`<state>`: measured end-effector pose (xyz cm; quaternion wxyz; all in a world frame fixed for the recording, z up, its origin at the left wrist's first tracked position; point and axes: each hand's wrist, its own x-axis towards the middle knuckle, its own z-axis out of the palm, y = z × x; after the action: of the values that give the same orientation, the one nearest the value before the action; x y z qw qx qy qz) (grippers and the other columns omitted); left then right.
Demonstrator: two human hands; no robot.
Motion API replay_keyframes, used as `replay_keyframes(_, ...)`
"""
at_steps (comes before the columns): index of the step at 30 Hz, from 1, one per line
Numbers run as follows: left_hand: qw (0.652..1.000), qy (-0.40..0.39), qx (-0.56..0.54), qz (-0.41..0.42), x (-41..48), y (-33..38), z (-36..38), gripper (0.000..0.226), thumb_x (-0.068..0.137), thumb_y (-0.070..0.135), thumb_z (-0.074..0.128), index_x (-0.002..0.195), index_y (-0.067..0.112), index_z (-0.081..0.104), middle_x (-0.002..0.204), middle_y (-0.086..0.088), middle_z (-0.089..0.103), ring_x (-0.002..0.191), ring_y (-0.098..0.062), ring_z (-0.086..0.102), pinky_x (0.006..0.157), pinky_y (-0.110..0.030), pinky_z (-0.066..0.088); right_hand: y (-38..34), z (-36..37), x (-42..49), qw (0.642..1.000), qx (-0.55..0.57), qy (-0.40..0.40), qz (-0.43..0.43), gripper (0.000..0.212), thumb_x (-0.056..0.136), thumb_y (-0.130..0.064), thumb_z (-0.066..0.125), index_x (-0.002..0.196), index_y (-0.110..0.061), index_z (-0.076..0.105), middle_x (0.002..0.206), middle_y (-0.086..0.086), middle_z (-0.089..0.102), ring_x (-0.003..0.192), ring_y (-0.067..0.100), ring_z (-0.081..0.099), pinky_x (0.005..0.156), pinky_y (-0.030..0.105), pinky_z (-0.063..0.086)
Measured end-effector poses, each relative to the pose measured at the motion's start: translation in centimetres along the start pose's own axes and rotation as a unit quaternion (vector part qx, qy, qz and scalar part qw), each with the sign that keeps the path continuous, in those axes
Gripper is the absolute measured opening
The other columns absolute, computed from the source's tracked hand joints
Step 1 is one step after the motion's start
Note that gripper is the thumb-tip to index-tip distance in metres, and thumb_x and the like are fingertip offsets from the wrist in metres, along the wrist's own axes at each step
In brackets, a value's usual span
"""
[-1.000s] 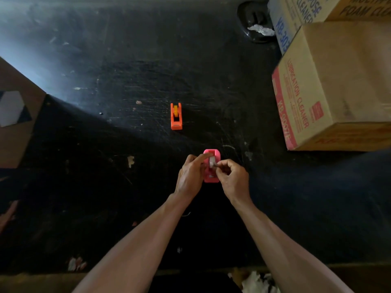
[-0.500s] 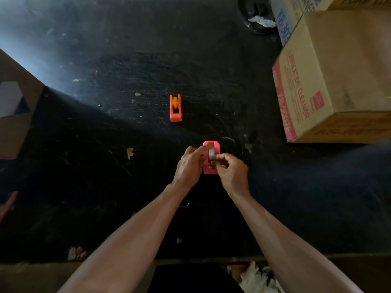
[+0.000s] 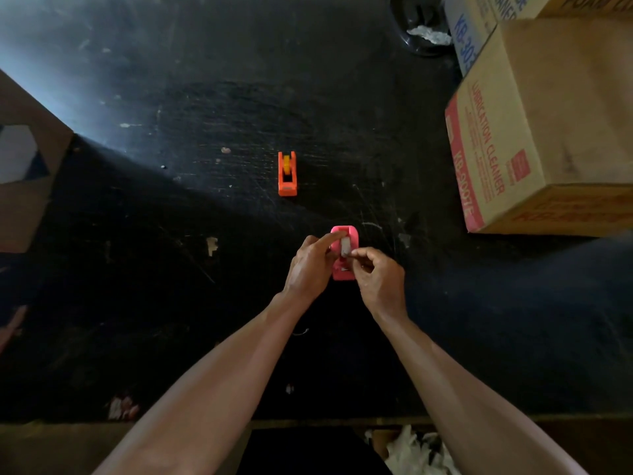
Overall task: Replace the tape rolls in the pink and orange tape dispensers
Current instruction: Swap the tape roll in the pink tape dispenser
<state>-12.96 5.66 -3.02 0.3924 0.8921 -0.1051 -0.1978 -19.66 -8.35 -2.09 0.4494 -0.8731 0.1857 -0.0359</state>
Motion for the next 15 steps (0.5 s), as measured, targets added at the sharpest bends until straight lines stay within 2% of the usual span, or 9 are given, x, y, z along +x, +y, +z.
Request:
replay_keyframes(3, 1.000, 0.000, 0.006, 0.003, 0.3, 0.2, 0.0, 0.045, 0.107, 0.025, 0.054, 0.149, 0.040, 0.051, 0.115, 0.000, 0.052, 0.098, -0.018, 0.061, 0.078, -0.023, 0.044, 0.0, 0.0, 0.2, 1.000, 0.005, 0.002, 0.000, 0.019, 0.096, -0.011, 0.068, 0.112, -0.020, 0.075, 0.106, -0.006, 0.075, 0.095, 0.000, 0.070, 0.086, 0.013, 0.055)
replay_keyframes(6, 1.000, 0.000, 0.008, 0.004, 0.7, 0.3, -0.1, 0.046, 0.107, 0.024, 0.053, 0.149, 0.043, 0.050, 0.114, 0.001, 0.050, 0.095, -0.015, 0.057, 0.069, -0.018, 0.040, 0.2, 0.1, 0.5, 1.000, 0.011, -0.004, 0.004, 0.020, 0.096, -0.011, 0.068, 0.113, -0.020, 0.075, 0.107, -0.007, 0.075, 0.097, 0.001, 0.070, 0.089, 0.019, 0.058)
replay_keyframes(10, 1.000, -0.004, 0.005, -0.003, 1.3, 0.4, -0.1, 0.044, 0.107, 0.023, 0.052, 0.146, 0.044, 0.053, 0.113, 0.000, 0.049, 0.098, -0.018, 0.058, 0.073, -0.022, 0.041, 0.4, 0.2, 0.6, 1.000, 0.016, -0.004, 0.004, 0.016, 0.095, -0.016, 0.072, 0.109, -0.022, 0.077, 0.102, -0.011, 0.075, 0.093, -0.001, 0.070, 0.084, 0.016, 0.057)
replay_keyframes(12, 1.000, -0.007, 0.002, 0.000, 1.3, 0.3, -0.1, 0.043, 0.107, 0.024, 0.052, 0.145, 0.045, 0.053, 0.113, 0.001, 0.049, 0.097, -0.015, 0.056, 0.070, -0.018, 0.040, 0.5, 0.2, 0.5, 1.000, 0.015, -0.005, 0.002, 0.016, 0.095, -0.016, 0.072, 0.108, -0.022, 0.077, 0.101, -0.011, 0.075, 0.092, -0.001, 0.070, 0.083, 0.013, 0.055)
replay_keyframes(15, 1.000, -0.004, -0.009, -0.005, 1.4, 0.2, -0.2, 0.042, 0.107, 0.026, 0.052, 0.145, 0.046, 0.053, 0.114, 0.002, 0.049, 0.097, -0.014, 0.056, 0.070, -0.015, 0.038, 0.5, 0.1, 0.3, 1.000, 0.011, -0.003, 0.001, 0.016, 0.094, -0.016, 0.072, 0.109, -0.020, 0.077, 0.102, -0.009, 0.075, 0.093, 0.000, 0.070, 0.084, 0.017, 0.057)
